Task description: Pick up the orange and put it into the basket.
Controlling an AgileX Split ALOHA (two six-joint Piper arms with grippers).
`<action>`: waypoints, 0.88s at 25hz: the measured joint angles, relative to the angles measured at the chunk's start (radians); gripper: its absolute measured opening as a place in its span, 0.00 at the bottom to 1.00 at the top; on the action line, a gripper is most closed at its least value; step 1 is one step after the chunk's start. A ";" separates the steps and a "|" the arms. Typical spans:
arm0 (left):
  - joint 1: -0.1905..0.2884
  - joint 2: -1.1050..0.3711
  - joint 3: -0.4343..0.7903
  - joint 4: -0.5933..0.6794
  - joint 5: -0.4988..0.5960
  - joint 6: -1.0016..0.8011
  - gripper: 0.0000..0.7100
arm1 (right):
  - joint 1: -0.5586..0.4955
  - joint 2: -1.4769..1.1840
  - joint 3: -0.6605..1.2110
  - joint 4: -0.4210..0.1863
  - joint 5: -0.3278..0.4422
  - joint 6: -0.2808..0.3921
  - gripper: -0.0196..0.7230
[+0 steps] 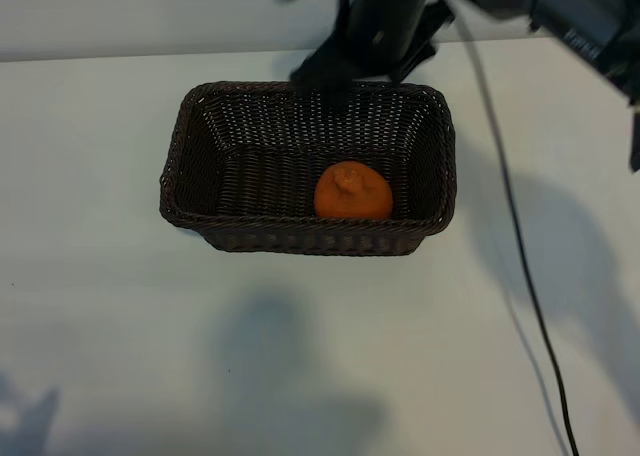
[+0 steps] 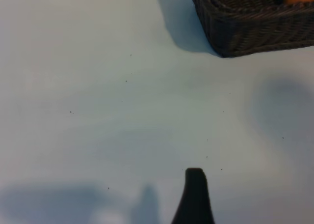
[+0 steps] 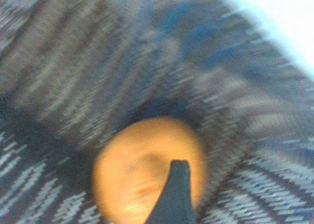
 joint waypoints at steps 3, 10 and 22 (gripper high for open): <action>0.000 0.000 0.000 0.000 0.000 0.000 0.83 | -0.103 -0.009 -0.012 -0.017 0.001 0.007 0.87; 0.000 0.000 0.000 0.000 0.000 0.000 0.83 | -0.352 -0.010 -0.015 -0.011 0.003 -0.009 0.84; 0.000 0.000 0.000 0.000 0.000 0.000 0.83 | -0.719 -0.027 -0.015 0.106 0.006 -0.061 0.82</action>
